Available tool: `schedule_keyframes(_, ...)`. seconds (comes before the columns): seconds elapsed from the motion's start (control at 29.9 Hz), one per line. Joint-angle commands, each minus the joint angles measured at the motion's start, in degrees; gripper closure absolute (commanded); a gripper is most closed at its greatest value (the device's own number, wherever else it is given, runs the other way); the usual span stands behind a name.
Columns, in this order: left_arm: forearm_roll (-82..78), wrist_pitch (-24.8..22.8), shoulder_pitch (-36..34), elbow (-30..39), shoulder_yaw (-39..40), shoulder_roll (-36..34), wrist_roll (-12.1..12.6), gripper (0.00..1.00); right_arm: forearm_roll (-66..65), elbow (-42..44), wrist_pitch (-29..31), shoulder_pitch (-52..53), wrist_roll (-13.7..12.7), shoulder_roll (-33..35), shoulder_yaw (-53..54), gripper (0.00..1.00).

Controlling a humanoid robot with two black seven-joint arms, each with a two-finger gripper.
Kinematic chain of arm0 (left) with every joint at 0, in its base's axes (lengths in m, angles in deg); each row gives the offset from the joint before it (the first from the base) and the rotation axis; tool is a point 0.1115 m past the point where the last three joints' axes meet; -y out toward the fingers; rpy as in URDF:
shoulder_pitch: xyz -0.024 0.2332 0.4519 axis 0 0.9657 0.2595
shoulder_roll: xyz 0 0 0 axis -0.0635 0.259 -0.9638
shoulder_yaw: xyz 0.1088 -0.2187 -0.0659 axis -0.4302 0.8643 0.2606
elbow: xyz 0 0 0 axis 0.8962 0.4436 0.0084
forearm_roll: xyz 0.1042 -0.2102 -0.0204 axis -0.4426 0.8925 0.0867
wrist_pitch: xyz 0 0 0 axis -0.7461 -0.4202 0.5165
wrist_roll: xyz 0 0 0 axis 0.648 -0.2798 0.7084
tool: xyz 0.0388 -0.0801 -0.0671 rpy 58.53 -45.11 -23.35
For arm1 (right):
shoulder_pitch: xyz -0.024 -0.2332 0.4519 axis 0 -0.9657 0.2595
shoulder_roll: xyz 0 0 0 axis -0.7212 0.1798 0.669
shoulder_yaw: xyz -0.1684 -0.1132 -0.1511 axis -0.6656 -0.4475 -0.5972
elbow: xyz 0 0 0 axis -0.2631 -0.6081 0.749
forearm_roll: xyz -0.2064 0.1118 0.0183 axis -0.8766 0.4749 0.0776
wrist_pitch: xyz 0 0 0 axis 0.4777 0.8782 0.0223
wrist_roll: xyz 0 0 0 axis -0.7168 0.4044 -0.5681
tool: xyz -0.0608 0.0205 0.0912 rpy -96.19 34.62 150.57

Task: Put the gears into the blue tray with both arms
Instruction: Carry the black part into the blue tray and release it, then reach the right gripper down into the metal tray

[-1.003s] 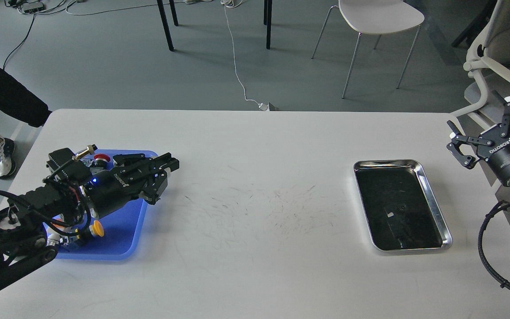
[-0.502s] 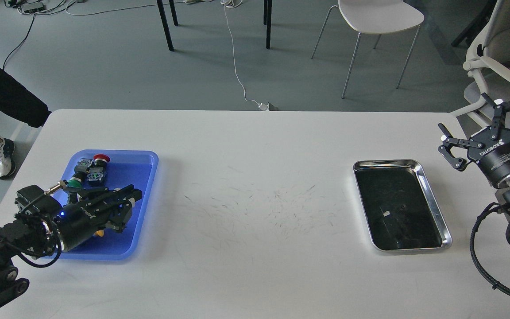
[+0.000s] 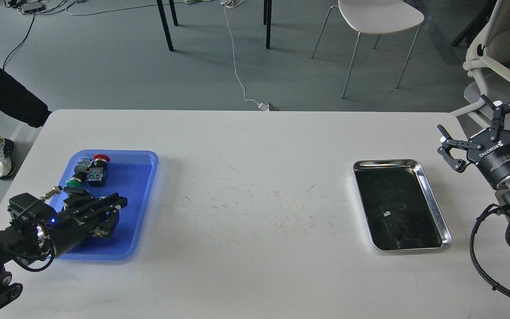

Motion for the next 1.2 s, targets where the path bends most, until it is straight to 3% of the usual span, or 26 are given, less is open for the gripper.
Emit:
schedule_keyframes(0.0,0.7,0.0,-0.3,-0.1,0.2,0.1,0.1,0.53,0.1,0.1,0.0,0.1,0.0,-0.5,0.1,0.03)
schedule_keyframes(0.23,7.0,0.3,-4.5,2.1,0.7,-0.2,0.0,0.10,0.0,-0.7,0.0,0.0,0.0,-0.6,0.0,0.03)
schedule_keyframes(0.43,18.6,-0.8,-16.4,4.6,1.6,0.0,0.4,0.07,0.0,-3.2,0.0,0.1,-0.2,0.6,0.8,0.03)
schedule_keyframes(0.57,40.6,-5.8,-25.5,3.9,1.8,4.4,0.9,0.07,0.0,-4.7,0.0,0.4,-0.4,3.5,1.1,0.03)
schedule_keyframes(0.67,60.1,-9.0,-30.7,1.8,1.7,9.2,3.2,0.06,0.0,-6.6,0.0,0.6,-0.5,6.0,1.1,0.03)
schedule_keyframes(0.9,85.6,-19.4,-32.5,-4.5,1.8,16.4,4.4,0.04,-2.8,-12.8,0.0,1.3,-1.9,16.9,-0.4,0.03)
schedule_keyframes(1.17,90.0,-21.3,-32.2,-8.8,6.2,23.1,5.0,0.02,-31.9,-29.9,-1.6,8.0,-8.8,33.1,-7.5,0.03)
